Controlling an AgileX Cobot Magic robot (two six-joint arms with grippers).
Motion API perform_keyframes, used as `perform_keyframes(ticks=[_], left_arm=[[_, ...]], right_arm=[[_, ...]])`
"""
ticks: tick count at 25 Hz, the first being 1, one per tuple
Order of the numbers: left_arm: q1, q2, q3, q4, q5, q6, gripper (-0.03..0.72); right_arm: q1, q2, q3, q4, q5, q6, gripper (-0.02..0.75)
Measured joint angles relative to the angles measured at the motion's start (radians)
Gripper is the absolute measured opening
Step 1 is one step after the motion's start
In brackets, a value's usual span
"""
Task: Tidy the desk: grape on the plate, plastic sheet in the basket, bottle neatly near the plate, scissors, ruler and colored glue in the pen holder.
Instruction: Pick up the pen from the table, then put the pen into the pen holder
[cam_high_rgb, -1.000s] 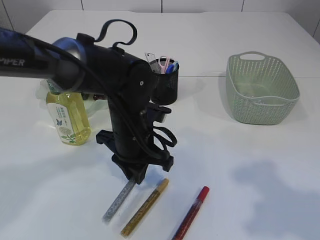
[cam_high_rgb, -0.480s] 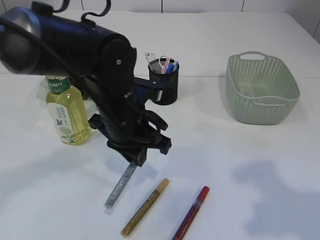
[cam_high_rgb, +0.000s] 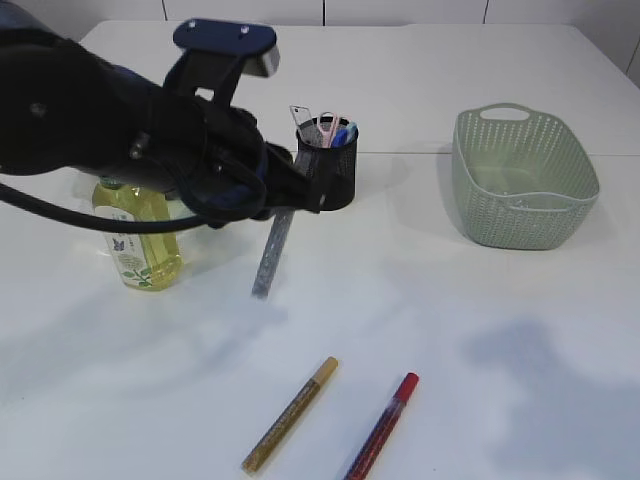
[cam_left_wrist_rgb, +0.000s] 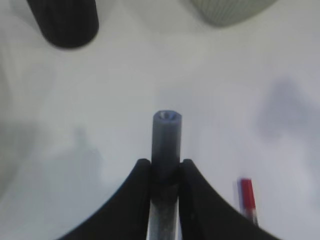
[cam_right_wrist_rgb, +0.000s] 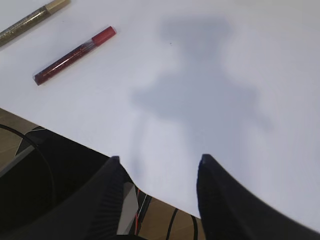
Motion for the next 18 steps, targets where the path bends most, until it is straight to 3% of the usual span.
perform_keyframes(ticks=[6,18], left_arm=[[0.01,-0.018,0.004,0.06,-0.282,0.0,0.124],[0.138,0.106,-0.005,0.069,-0.786,0.0,0.124]], right_arm=[[0.0,0.0,0.0,0.0,-0.002,0.0,0.384],[0.0,0.0,0.0,-0.018,-0.004,0.0,0.382]])
